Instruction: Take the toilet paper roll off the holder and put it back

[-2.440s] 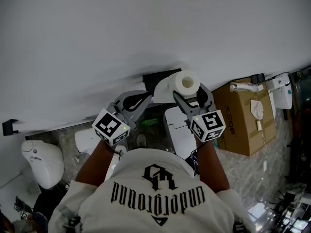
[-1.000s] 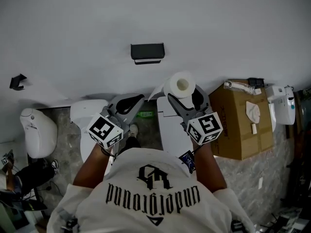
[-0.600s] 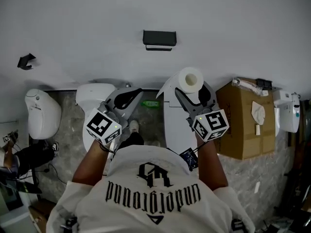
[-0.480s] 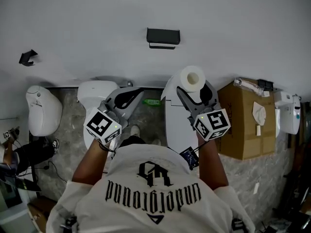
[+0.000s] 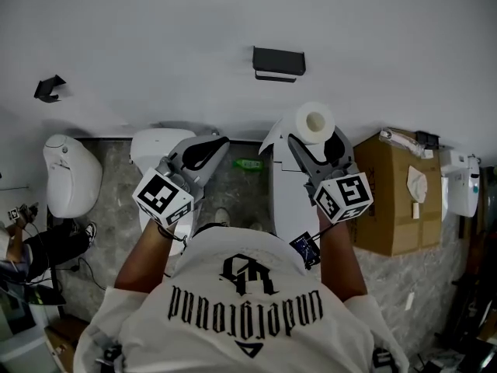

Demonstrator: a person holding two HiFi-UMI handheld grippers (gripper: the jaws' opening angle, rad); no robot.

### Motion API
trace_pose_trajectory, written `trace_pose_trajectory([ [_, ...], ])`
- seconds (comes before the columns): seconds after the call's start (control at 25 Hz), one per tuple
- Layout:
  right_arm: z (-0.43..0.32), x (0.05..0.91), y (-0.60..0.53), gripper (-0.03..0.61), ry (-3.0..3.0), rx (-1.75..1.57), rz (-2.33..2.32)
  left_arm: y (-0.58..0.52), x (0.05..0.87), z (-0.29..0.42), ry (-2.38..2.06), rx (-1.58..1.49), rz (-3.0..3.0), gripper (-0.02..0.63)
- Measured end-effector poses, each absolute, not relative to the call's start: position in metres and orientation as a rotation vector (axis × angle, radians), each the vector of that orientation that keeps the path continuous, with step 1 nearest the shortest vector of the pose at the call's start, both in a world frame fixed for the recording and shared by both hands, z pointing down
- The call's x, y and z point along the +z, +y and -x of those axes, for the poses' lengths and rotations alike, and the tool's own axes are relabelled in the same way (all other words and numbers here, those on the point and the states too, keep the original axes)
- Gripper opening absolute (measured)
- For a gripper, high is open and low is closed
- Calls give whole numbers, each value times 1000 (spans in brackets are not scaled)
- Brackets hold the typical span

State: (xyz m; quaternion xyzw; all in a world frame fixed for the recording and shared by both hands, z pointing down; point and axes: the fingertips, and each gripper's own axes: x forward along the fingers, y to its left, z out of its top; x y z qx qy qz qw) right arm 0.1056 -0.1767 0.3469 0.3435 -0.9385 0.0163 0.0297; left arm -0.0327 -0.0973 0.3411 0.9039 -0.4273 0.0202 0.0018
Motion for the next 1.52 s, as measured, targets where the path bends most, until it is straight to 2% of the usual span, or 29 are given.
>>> trace_pose_trajectory([
  [0.76,-23,326,-184,322,-2873,-36,-1202,-97,339,138,-1318,52,-2881,14],
  [1.52,-4,340,-218,322,-2851,-7,-1198,-127,354,156,-1310,21,-2837,14],
])
